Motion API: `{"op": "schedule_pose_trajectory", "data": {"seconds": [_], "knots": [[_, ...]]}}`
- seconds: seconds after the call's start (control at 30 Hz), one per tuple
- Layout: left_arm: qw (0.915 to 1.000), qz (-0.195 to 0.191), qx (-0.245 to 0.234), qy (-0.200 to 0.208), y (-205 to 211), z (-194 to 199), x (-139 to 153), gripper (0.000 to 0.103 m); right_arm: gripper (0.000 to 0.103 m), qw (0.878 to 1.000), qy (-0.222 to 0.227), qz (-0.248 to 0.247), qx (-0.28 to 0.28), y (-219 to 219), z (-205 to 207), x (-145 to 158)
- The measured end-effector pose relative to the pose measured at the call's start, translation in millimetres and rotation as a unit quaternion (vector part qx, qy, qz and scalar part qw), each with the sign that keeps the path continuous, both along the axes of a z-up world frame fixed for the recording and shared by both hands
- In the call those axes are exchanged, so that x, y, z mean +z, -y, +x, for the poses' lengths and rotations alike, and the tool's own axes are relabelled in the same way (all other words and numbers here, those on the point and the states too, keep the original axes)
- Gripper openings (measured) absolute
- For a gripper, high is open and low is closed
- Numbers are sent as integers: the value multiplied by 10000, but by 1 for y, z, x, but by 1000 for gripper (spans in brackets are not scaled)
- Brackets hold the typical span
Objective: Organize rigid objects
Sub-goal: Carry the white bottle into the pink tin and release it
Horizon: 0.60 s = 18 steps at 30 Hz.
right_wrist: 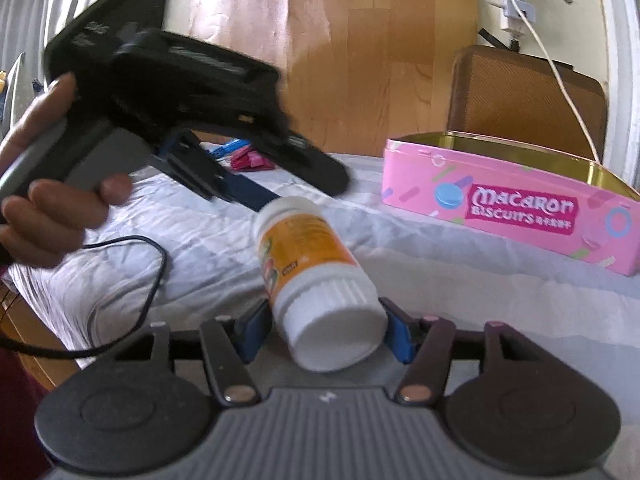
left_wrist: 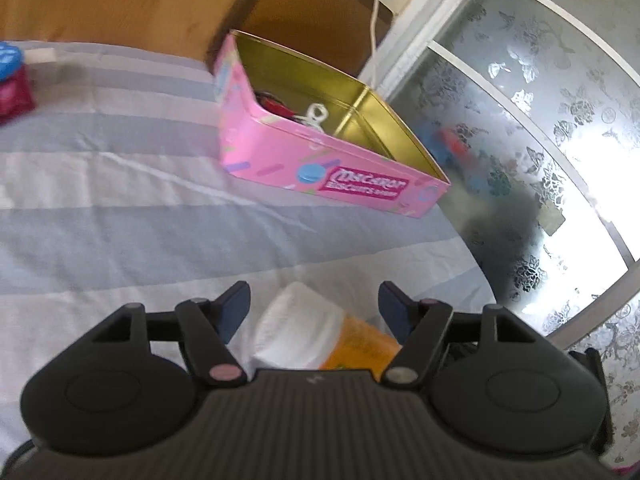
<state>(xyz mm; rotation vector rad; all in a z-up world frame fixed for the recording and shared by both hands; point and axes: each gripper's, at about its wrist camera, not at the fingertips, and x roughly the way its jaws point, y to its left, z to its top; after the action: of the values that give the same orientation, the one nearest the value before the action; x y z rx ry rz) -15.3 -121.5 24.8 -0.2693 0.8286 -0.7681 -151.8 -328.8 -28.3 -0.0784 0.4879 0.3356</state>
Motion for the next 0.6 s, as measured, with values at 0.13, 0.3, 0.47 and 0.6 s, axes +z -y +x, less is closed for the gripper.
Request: {"op": "schedule_pose_trajectory", "data": {"seconds": [0.13,0.3,0.47,0.6], "knots": [[9997,-104,32,-235,-20,-8,3,72,59,10000,42,6,-35,4,-6,-1],[9961,-393,-278,-739,-12,-12,-4,72,60,10000,87,37,-6,4,-6,-1],[9956,-42,-416,-840,21,-3,-21,74,53,9999,56,125,94,2,-3,-1],[9942,-98,-585,-900,35,12,-25,72,52,9996,152,211,-60,7,-2,-3]]}}
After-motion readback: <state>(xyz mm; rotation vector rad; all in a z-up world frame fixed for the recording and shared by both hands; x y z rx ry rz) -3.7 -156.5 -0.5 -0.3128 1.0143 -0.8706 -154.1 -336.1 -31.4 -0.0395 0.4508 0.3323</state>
